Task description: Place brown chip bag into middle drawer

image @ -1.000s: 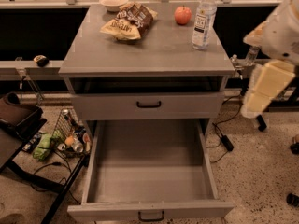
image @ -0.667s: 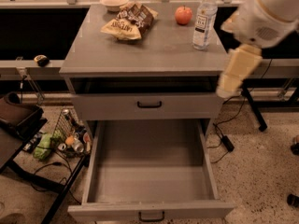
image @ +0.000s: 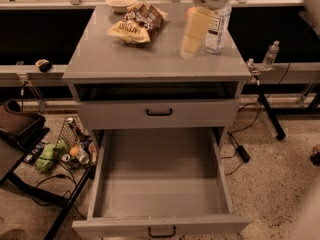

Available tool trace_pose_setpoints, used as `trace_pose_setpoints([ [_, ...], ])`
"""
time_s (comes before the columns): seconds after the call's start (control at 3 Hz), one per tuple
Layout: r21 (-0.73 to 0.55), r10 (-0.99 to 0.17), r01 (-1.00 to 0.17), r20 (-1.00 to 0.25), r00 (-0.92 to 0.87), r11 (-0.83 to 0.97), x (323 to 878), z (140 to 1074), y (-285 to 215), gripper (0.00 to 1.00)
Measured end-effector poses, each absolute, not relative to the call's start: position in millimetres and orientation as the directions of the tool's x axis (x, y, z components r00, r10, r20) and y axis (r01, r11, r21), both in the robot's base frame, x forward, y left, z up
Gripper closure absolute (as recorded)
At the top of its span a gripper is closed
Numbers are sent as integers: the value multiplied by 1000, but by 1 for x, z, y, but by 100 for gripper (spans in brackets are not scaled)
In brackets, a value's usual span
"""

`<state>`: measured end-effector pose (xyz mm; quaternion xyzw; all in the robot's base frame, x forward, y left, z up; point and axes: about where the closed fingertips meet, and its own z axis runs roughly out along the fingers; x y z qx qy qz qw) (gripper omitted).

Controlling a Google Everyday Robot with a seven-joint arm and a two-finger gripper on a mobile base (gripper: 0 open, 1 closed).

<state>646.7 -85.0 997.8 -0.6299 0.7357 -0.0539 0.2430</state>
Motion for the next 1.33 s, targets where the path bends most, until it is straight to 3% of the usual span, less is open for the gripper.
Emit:
trace_pose_setpoints([
  [0.33,-421,-955,-882,-282,-93,210,705,1005,-34,0],
  [0.67,-464,-945,-861,-322,-56,209,718,1032,-10,0],
  [1.33,-477,-923,-831,-369,-106,286,738,1024,-11,0],
])
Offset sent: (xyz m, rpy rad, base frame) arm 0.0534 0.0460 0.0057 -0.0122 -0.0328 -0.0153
